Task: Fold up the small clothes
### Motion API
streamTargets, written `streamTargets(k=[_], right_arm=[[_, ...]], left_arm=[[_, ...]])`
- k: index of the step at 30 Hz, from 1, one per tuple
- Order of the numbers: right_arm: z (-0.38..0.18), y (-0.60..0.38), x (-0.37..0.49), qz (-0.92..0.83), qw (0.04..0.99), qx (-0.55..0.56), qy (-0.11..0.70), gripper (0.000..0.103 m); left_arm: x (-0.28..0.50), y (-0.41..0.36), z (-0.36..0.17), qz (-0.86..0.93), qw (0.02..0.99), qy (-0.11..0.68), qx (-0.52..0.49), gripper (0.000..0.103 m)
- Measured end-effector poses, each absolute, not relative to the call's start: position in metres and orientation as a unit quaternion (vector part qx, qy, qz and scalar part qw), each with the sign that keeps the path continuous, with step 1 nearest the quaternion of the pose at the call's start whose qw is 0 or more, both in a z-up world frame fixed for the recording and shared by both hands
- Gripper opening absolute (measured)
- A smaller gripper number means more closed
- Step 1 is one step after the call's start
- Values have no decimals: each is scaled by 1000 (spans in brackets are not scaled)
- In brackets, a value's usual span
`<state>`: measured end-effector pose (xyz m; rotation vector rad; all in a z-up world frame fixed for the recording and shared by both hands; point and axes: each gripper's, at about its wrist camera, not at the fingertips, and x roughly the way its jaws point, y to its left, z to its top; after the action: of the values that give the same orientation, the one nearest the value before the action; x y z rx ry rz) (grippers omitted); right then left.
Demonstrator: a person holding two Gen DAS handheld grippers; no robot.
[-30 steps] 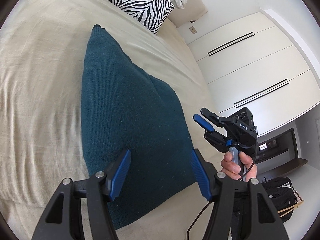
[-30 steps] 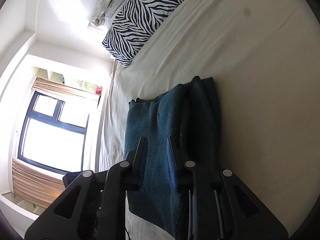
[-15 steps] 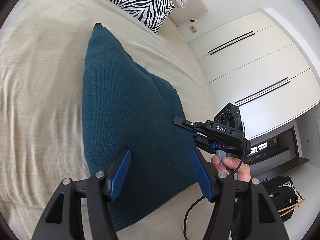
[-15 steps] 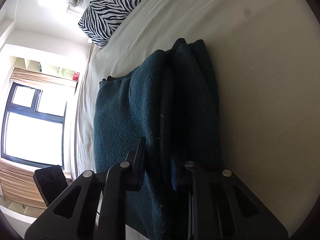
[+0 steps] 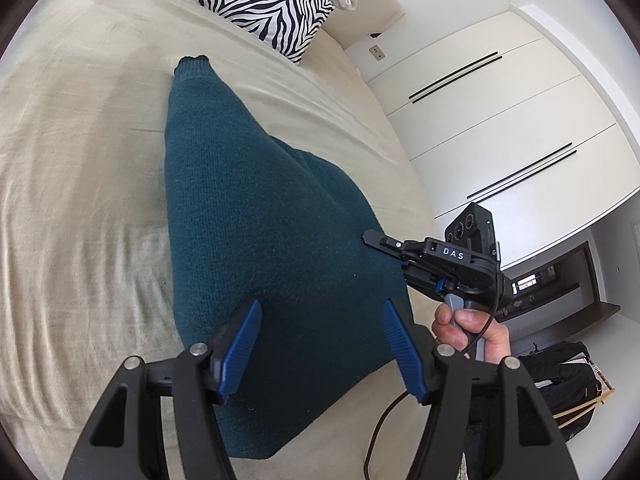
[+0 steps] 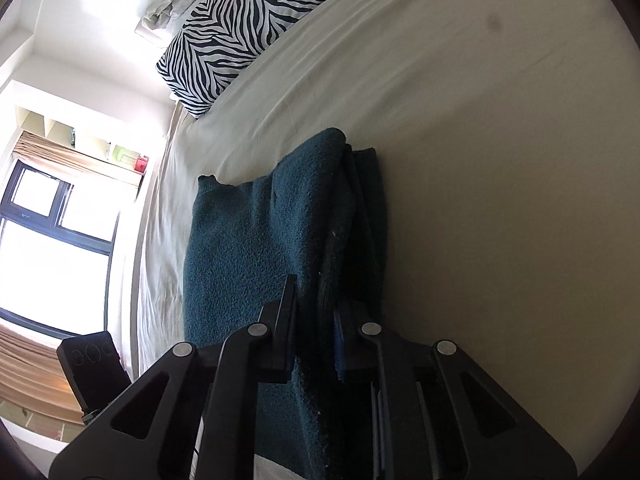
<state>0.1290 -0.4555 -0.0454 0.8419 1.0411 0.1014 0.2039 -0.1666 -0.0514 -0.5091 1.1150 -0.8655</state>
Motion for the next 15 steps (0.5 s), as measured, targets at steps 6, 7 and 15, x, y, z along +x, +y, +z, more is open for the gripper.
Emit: streamTargets(k=[6,7,15], right_arm=[[-84,-468,120,64,765,437,468,17],[-80,-468,120,64,766,436,469,20],[-53,-489,114,45,788,442,427,78]], left_arm=[[206,-159,-48,-383,746,491,-236,66],[208,-155,-44,-375,756,482,-235,67],[240,-151,-55,-329,776,495,-212,80]])
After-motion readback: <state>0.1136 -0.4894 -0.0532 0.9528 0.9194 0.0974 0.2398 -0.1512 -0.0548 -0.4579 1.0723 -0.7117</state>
